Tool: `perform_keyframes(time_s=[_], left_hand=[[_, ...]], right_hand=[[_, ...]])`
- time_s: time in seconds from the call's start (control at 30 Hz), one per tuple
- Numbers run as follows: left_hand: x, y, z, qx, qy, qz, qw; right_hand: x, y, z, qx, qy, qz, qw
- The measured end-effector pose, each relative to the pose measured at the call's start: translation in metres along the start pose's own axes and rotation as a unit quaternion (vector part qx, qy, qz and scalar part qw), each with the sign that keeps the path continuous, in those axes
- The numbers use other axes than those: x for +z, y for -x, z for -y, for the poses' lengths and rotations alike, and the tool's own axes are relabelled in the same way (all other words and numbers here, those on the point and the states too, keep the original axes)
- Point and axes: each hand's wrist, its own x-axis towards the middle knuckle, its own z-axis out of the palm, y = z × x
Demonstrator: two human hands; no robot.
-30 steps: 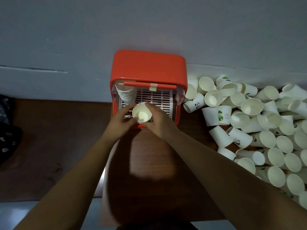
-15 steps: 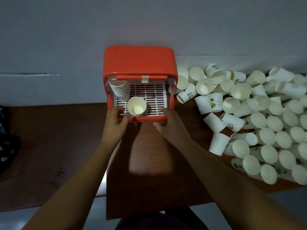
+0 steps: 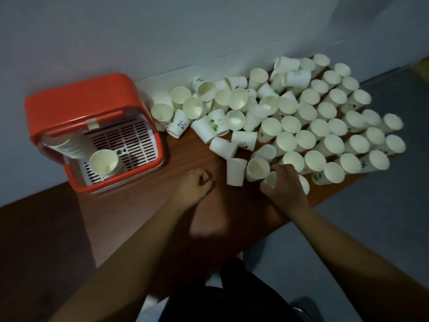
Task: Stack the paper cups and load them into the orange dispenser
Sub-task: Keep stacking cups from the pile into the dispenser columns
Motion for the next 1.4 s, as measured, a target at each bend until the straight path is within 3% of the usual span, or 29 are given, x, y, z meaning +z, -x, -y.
perform_keyframes(time_s=[0.13,0.37,0.53,0.77,1.0,1.13,1.4], left_hand=[[0.048,-0.037,-0.046,-0.070,0.060,-0.015,0.996],[0.090,-0.098,-0.052,-0.144,-0.005,-0.062,0.988],[0.104,-0.106,-0.050,-0.165,-0.019,-0.057,0.984],[0.088,-0.071,-0.037,-0.162,0.096,-0.071,0.980],[0.031,-0.012,-0.009,-0.173,0.191,-0.087,0.962],[-0.015,0.020,-0.003,-0.158,0.232,-0.166,0.945],[-0.120,0.096,0.016,-0.081,0.246,-0.307,0.916]], right_hand=[[0.001,-0.006,-0.043,-0.018,0.040,0.033,0.998],[0.015,-0.029,-0.060,-0.121,0.122,0.069,0.983],[0.027,-0.037,-0.073,-0.175,0.144,0.086,0.970],[0.011,-0.036,-0.071,-0.227,0.150,0.100,0.957],[-0.040,-0.047,-0.012,-0.271,-0.053,0.265,0.924],[-0.037,-0.061,0.043,-0.284,-0.117,0.230,0.923],[-0.017,-0.059,0.165,-0.328,-0.132,0.195,0.915]])
